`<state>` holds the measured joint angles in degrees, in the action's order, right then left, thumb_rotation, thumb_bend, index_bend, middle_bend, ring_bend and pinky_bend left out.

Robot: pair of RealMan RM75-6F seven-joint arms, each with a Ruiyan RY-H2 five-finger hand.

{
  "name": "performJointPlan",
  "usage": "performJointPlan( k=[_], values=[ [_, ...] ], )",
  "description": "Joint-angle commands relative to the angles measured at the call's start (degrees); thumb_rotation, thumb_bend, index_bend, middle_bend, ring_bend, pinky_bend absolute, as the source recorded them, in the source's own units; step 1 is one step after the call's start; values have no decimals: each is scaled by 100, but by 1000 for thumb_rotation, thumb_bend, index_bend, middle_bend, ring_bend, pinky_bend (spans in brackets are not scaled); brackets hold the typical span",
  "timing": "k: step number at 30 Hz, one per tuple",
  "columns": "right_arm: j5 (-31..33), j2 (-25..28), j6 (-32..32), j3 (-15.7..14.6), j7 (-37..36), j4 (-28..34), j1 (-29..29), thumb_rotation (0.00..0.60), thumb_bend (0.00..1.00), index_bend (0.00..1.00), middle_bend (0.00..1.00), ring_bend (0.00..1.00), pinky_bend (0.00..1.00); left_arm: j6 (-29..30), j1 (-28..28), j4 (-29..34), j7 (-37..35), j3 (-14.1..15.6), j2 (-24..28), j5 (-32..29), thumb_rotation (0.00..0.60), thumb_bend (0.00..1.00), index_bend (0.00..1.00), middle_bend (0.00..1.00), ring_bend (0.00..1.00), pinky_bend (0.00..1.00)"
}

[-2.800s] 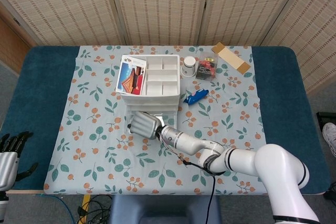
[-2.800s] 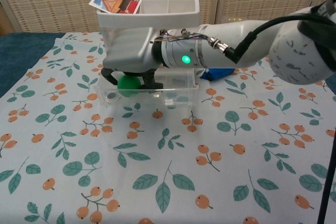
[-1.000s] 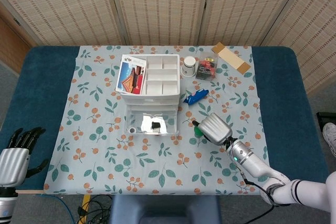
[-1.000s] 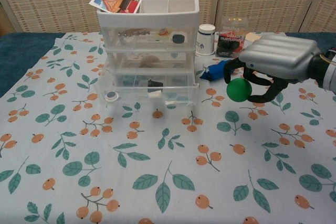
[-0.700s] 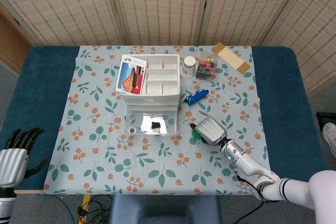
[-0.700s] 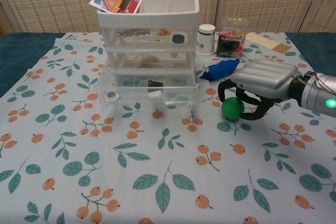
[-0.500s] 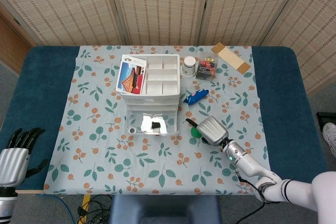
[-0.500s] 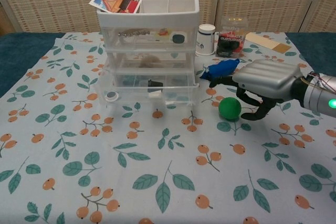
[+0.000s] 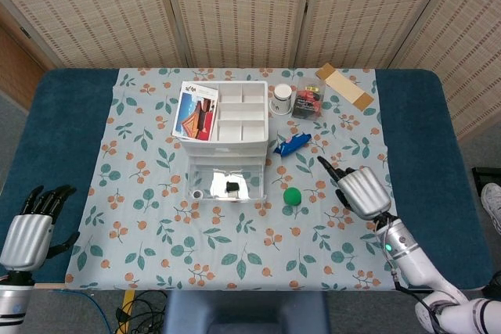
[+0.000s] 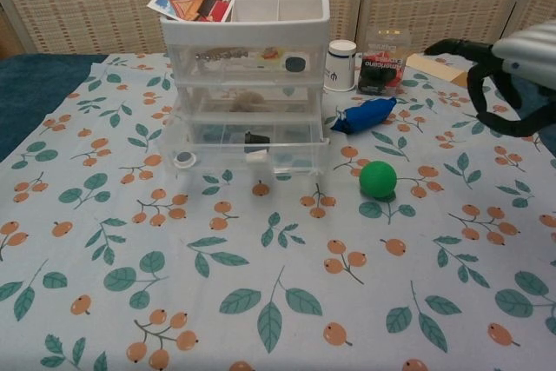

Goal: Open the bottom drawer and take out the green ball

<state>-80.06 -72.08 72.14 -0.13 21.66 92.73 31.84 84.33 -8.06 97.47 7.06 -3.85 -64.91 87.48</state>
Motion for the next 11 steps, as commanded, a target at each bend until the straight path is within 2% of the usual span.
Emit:
performJointPlan(
  k=[1, 3, 5, 8, 11],
  values=[
    [113, 573, 762, -87, 182, 642, -687, 600, 485, 0, 316, 334, 551, -15, -33, -14, 73, -18, -36, 5, 600, 203, 162, 176, 176, 87],
    [85, 755, 1079, -152, 142, 795, -973, 600, 489, 0, 262, 241, 390, -7, -56, -19, 184, -42, -68, 0, 600, 203, 163, 176, 175, 86],
    [43, 886, 1331, -210, 58, 893, -1213, 600, 492, 0, 208, 162, 284, -7, -74, 5, 192, -55, -86, -1, 600, 203, 163, 176, 175, 86],
    [-105, 1043, 1773, -339, -182, 924, -1654, 600, 495, 0, 159, 93, 215, -15, -95, 30, 231, -55, -106, 5, 600, 203, 163, 176, 175, 86],
    [-153, 1089, 2033, -425, -373, 890, -1990, 600, 497, 0, 149, 76, 190, -22, -105, 96, 265, -37, -96, 30, 600, 203, 162, 176, 175, 86]
  ],
)
